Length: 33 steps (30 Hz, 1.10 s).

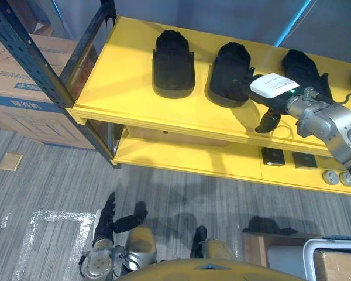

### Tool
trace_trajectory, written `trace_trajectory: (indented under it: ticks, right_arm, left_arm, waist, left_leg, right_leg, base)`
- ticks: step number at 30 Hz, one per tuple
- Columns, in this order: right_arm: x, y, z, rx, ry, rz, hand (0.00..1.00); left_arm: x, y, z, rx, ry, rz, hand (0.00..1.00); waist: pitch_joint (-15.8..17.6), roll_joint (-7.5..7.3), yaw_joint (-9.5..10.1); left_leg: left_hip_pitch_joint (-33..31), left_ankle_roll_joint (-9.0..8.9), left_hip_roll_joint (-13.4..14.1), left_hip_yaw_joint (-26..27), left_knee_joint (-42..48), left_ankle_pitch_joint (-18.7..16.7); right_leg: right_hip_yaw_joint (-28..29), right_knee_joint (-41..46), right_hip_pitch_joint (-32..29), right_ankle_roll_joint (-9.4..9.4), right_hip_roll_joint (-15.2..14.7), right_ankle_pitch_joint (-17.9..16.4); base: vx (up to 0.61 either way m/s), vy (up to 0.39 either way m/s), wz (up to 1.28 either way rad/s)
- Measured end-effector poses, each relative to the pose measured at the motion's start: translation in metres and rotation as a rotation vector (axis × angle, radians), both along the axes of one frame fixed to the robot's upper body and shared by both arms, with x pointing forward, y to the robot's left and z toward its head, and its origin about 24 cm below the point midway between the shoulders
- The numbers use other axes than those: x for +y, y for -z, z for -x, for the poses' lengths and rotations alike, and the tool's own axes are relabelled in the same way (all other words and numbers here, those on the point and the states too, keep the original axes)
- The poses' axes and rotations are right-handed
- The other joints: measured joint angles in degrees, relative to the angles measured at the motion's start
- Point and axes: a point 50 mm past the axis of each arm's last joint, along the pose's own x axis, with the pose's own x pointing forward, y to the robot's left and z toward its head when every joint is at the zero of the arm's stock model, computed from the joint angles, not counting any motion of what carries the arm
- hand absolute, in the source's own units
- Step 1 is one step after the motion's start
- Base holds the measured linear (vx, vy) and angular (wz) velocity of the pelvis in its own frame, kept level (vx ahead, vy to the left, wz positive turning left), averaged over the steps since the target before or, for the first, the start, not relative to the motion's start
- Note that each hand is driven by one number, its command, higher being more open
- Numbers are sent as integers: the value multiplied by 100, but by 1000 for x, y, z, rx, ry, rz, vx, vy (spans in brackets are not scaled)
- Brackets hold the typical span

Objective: Walk over and take three plastic housings, then place them on the shelf

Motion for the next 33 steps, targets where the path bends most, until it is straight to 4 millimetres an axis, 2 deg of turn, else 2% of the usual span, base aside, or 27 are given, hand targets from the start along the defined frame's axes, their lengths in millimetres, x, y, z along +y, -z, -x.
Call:
trace_trajectory:
  ticks: [3,6,7,8,11,13,16,17,19,21,22,26,33]
  right_arm:
    - [2,-7,1,-92,-34,-42,100]
    - [3,-24,4,-240,-66,-201,100]
    - [4,-41,11,-327,-90,-402,100]
    - [4,-49,15,-370,-106,-497,100]
    - [7,-84,43,-603,-233,-1028,100]
    - [15,-87,54,-638,-307,-1249,100]
    - [38,-68,60,-568,-361,-1492,100]
    - [53,-44,55,-466,-308,-1626,100]
    - [62,-29,51,-413,-247,-1673,100]
    - [77,-3,41,-309,-110,-1749,100]
    - [79,3,38,-292,-70,-1764,100]
    - [92,9,36,-278,-36,-1839,100]
    - [125,-6,31,-199,-158,-1846,100]
  left_arm:
    - [1,0,0,0,-1,-3,100]
    - [1,0,0,0,-7,-1,100]
    - [1,0,0,0,-9,0,100]
    - [1,0,1,0,-10,1,100]
    - [-1,1,1,0,-13,4,100]
    - [-1,1,2,3,-15,6,100]
    - [-2,1,1,1,-18,8,100]
    - [-6,2,1,-2,-26,17,100]
    - [-9,2,1,-6,-29,20,100]
    - [-15,3,1,-14,-29,26,100]
    - [-17,4,2,-9,-27,27,100]
    - [-18,7,5,-2,-31,22,100]
    - [-17,7,6,-11,-36,17,100]
  waist:
    - [-21,-33,-30]
    - [-22,-35,-51]
    - [-22,-35,-57]
    - [-22,-35,-61]
    - [-23,-32,-95]
    - [-29,-22,-155]
    - [-44,25,-241]
    - [-64,95,-236]
    - [-67,151,-230]
    - [-40,304,-229]
    - [-46,353,-220]
    - [-54,433,-213]
    - [-54,438,-224]
  left_leg:
    - [0,0,1,2,0,0]
    - [-3,-1,1,5,0,0]
    - [-8,-3,4,9,0,0]
    - [-8,-5,4,11,1,-1]
    - [15,-10,-10,36,22,4]
    - [60,-13,-19,55,22,2]
    - [84,-11,-21,82,22,0]
    - [123,-14,-20,131,20,-25]
    - [135,-16,-22,150,19,-40]
    - [125,-12,-23,152,15,-65]
    - [119,-10,-23,148,13,-61]
    - [54,-13,-23,111,20,-37]
    - [41,-7,-61,38,26,11]
  right_leg:
    - [1,0,0,0,0,0]
    - [8,-8,-9,2,1,1]
    - [18,-13,-15,1,4,1]
    - [22,-13,-16,1,4,1]
    - [23,-6,-14,4,-9,7]
    - [36,-4,17,3,-20,5]
    - [70,4,9,4,-23,3]
    - [122,8,9,-5,-26,-6]
    - [141,10,7,-17,-30,-14]
    - [146,2,-11,9,-35,-25]
    - [145,-2,-12,11,-35,-25]
    - [108,-13,-44,-4,-33,-10]
    - [53,-10,-7,27,-60,25]
  base:
    - [0,0,0]
    - [0,0,0]
    - [0,0,0]
    - [0,0,0]
    - [13,-7,-3]
    - [5,-8,-5]
    - [-10,-2,-9]
    - [-17,2,-16]
    - [-46,6,-9]
    - [-71,5,-2]
    - [-43,-5,1]
    - [-4,-14,5]
    - [18,-10,5]
